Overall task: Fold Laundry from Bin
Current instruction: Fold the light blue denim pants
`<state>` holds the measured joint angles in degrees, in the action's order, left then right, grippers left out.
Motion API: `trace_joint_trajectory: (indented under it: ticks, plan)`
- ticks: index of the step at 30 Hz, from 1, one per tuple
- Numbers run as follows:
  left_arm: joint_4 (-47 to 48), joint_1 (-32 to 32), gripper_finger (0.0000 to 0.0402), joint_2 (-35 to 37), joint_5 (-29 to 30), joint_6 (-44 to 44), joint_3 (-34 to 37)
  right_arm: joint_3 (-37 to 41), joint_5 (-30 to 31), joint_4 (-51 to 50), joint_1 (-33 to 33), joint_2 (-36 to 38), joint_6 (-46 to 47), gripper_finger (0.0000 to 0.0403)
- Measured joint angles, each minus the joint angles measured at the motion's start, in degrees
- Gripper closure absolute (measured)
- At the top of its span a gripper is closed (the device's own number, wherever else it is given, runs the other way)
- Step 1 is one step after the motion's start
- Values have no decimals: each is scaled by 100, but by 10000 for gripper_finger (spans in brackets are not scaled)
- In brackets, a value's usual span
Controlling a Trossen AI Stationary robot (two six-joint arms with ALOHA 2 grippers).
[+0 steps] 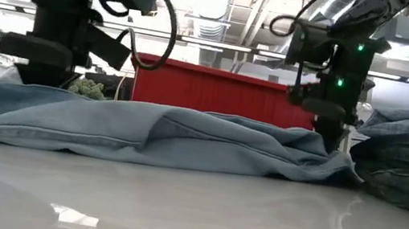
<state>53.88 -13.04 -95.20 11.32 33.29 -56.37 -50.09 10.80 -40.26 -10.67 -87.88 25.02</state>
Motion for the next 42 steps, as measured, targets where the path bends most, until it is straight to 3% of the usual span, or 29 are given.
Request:
trace_joint_trajectory:
  ticks: [5, 9, 13, 18, 24, 30, 38, 42]
  plan:
    - [-32, 361, 288, 439, 131, -213, -91, 0, -145, 175, -152, 750, 12, 366]
    - [-49, 411, 288, 735, 418, -137, -84, -22, -327, 1311, -146, 1236, -353, 378]
    - [-435, 419, 288, 793, 549, -90, -84, 174, -581, 2375, -215, 1022, -439, 388]
    - [-687, 413, 288, 793, 367, -323, 123, 589, -1505, 4132, -172, 325, -421, 383]
    - [-1314, 416, 288, 796, 85, -190, 789, 614, -1539, 3628, -227, -472, -262, 386]
    - [-2426, 414, 288, 880, -228, 300, 1836, 608, -1535, 3479, -274, -570, -302, 386]
    - [-2568, 420, 288, 937, -199, 205, 1970, 549, -1640, 3313, -141, 794, -386, 386]
    - [-2592, 477, 288, 984, -95, 264, 1972, 831, -1614, 2886, 174, 951, -390, 386]
